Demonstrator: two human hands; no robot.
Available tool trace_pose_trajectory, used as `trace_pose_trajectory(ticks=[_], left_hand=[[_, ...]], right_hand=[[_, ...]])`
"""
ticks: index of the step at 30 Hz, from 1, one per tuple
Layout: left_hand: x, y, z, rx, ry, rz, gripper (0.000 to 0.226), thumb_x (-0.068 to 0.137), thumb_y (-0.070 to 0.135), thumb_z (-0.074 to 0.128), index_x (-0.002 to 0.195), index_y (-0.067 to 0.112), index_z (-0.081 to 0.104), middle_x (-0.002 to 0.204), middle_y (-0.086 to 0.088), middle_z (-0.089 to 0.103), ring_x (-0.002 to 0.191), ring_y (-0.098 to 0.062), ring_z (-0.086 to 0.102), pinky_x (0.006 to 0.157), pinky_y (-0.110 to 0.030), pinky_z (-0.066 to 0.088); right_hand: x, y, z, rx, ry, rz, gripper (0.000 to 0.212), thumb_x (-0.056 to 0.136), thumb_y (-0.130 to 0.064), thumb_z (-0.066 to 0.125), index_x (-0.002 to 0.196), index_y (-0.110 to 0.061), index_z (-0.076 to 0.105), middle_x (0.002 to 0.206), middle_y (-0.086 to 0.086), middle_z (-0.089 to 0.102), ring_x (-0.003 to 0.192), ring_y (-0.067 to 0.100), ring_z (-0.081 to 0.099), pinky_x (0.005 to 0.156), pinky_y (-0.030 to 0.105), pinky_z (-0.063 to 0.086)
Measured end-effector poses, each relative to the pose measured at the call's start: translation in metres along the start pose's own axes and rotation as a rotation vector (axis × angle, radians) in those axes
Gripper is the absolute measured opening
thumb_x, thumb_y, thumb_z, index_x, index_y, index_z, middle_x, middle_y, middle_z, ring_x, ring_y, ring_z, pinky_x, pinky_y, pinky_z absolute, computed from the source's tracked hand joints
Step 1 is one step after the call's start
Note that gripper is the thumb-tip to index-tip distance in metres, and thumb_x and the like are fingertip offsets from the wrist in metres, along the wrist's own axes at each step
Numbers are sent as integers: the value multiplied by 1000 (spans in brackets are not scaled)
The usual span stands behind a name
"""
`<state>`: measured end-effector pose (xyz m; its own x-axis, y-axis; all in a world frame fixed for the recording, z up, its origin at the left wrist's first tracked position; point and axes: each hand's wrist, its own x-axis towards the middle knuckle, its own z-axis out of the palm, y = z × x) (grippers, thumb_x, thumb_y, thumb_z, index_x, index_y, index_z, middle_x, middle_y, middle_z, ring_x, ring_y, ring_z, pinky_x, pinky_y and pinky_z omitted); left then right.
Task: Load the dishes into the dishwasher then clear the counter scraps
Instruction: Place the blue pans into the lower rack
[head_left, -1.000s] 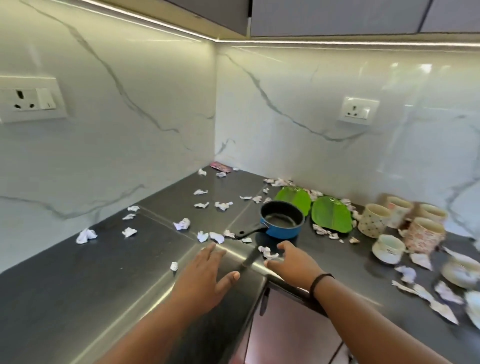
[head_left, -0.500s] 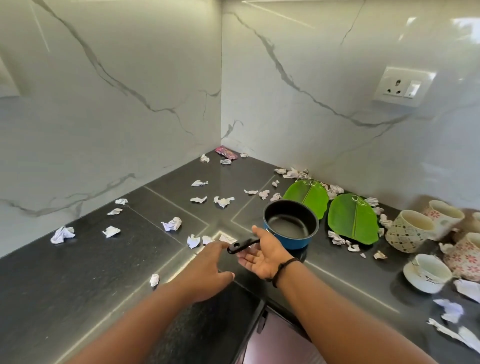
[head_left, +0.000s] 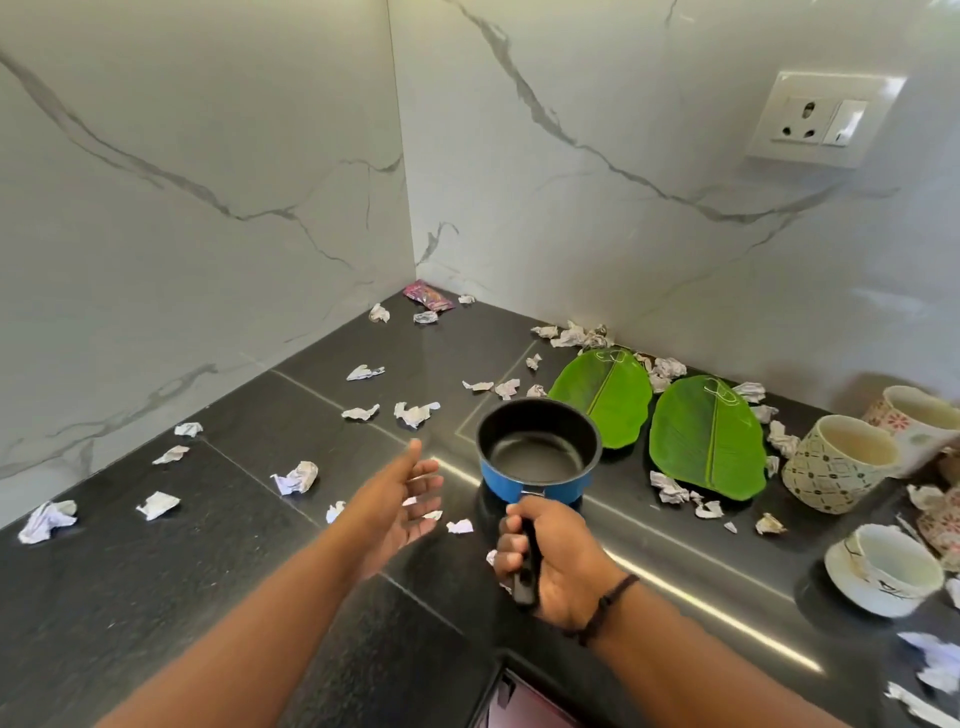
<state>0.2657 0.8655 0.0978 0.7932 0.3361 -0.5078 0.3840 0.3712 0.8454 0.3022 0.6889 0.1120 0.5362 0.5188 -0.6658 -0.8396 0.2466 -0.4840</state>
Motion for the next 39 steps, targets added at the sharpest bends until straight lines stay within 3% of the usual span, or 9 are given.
trace_pose_trajectory(ticks=[6, 14, 18, 20, 25, 31, 34, 36, 39], left_hand=[[36, 30, 40, -132, -143, -65, 71, 83, 77, 38, 96, 17, 73, 108, -10, 70, 100, -31, 66, 84, -41, 52], [16, 17, 54, -62, -571, -77, 55, 81, 59, 55, 103, 12, 74, 108, -18, 69, 91, -33, 68, 78, -42, 55], [-20, -6, 68, 44, -703, -123, 57, 82, 57, 58, 110, 9, 72, 113, -19, 68, 96, -31, 67, 86, -43, 54], [-39, -15, 82, 111, -762, -145, 62, 82, 61, 56, 112, 9, 71, 116, -19, 67, 101, -32, 66, 93, -45, 51], [-87, -39, 146, 163, -912, -150, 63, 84, 60, 54, 120, 9, 66, 119, -19, 65, 106, -32, 64, 96, -44, 50], [-154, -84, 241, 318, -1053, -167, 54, 85, 56, 56, 111, 12, 72, 115, -18, 68, 102, -32, 65, 98, -46, 48], [-192, -121, 293, 409, -1140, -210, 53, 86, 56, 56, 115, 13, 69, 116, -18, 68, 106, -33, 64, 98, -49, 48], [-226, -152, 329, 467, -1201, -261, 50, 87, 55, 55, 113, 14, 70, 113, -17, 69, 100, -32, 67, 87, -46, 54], [-279, -205, 379, 567, -1252, -289, 49, 85, 56, 56, 108, 15, 71, 108, -17, 71, 97, -33, 69, 81, -43, 56]], right_hand=[[-50, -28, -23, -378, -157, 42, 12, 89, -5, 43, 79, -13, 45, 59, -1, 39, 38, 7, 28, 33, 16, 24], [-115, -38, -72, -838, -33, 81, 18, 89, -6, 44, 106, -8, 47, 62, -2, 43, 39, 5, 30, 34, 15, 26], [-166, -8, -97, -956, 118, 48, 38, 70, -17, 58, 104, -3, 52, 59, 3, 51, 35, 9, 35, 34, 15, 29], [-192, 11, -112, -950, 184, 13, 51, 66, -18, 61, 111, 2, 53, 60, 6, 54, 35, 11, 36, 34, 16, 31], [-265, 52, -151, -863, 349, -100, 28, 87, -37, 60, 90, -11, 54, 65, 7, 56, 39, 13, 37, 37, 20, 33], [-348, 102, -222, -593, 563, -214, 48, 94, -53, 46, 107, -10, 64, 60, 8, 57, 36, 14, 38, 35, 19, 32], [-389, 141, -262, -461, 625, -236, 47, 94, -53, 45, 81, -20, 75, 54, 5, 56, 35, 14, 40, 35, 19, 34], [-421, 169, -292, -356, 661, -260, 49, 91, -57, 48, 72, -21, 74, 56, 5, 57, 36, 14, 42, 37, 20, 35], [-471, 213, -335, -219, 763, -277, 48, 92, -56, 50, 105, -14, 68, 65, 8, 59, 39, 15, 42, 38, 21, 36]])
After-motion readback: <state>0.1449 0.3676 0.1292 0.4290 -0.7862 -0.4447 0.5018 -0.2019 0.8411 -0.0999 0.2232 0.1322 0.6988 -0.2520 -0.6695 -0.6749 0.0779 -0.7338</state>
